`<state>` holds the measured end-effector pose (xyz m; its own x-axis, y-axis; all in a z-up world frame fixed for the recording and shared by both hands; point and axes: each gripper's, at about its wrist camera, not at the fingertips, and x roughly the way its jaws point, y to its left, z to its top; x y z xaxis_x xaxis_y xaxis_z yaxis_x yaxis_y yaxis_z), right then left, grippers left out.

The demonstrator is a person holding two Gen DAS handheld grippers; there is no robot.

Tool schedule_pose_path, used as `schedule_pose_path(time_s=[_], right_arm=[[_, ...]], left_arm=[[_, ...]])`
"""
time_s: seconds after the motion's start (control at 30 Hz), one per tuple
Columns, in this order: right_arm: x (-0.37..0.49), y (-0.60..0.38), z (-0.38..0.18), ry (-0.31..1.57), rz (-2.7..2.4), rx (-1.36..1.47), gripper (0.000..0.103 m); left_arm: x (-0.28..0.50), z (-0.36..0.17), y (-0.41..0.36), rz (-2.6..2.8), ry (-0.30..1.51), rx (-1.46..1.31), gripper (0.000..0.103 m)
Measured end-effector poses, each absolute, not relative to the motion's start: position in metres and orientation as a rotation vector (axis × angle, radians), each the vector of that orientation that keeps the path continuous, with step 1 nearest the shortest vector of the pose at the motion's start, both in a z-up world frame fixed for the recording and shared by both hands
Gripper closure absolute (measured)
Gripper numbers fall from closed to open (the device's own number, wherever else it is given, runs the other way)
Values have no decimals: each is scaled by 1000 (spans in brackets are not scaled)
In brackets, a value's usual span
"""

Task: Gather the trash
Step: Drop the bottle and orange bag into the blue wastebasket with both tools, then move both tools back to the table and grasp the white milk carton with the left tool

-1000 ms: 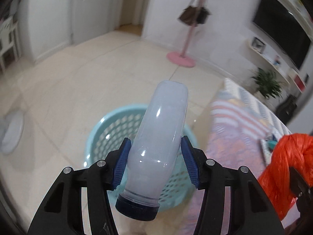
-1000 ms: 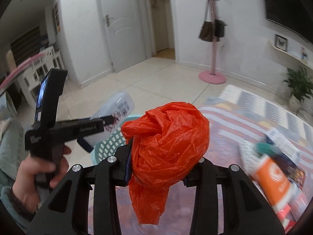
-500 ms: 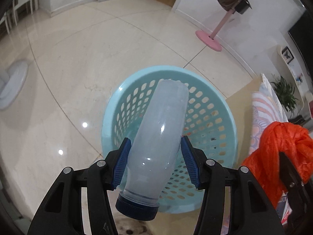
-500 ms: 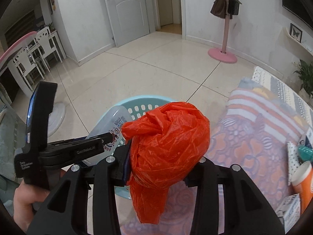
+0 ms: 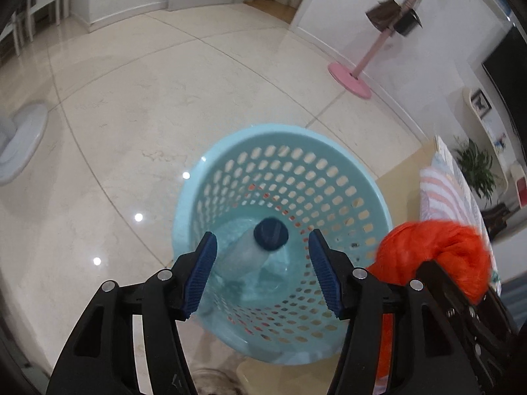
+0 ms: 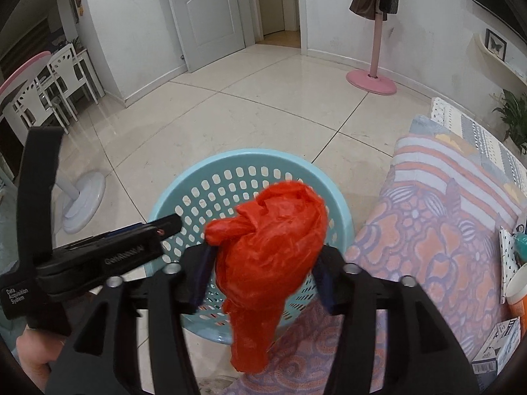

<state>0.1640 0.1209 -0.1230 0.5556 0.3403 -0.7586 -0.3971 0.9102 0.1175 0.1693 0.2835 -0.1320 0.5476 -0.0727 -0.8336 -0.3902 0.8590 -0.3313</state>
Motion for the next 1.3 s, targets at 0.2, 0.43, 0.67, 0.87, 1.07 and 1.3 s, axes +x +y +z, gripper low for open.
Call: schedule_pose_path(time_s=[0.2, 0.43, 0.67, 0.87, 1.07, 1.3], right_arm=[[152, 112, -110, 838, 409, -51, 31], [123, 74, -74, 770, 364, -8, 31], [72, 2, -15, 608, 278, 40, 31], [20, -84, 8, 523, 125, 47, 31], [-27, -183, 1, 544, -34, 62, 31], [-65, -279, -42, 639, -188, 131, 31]], left_arm=[[158, -113, 288, 250, 916, -523, 47], [143, -50, 267, 224, 811, -461, 47], [119, 18, 185, 76, 702, -364, 41], [89, 41, 82, -76, 652, -267, 30], [67, 27, -7, -220, 699, -185, 27], [66, -31, -93, -326, 855, -55, 22]])
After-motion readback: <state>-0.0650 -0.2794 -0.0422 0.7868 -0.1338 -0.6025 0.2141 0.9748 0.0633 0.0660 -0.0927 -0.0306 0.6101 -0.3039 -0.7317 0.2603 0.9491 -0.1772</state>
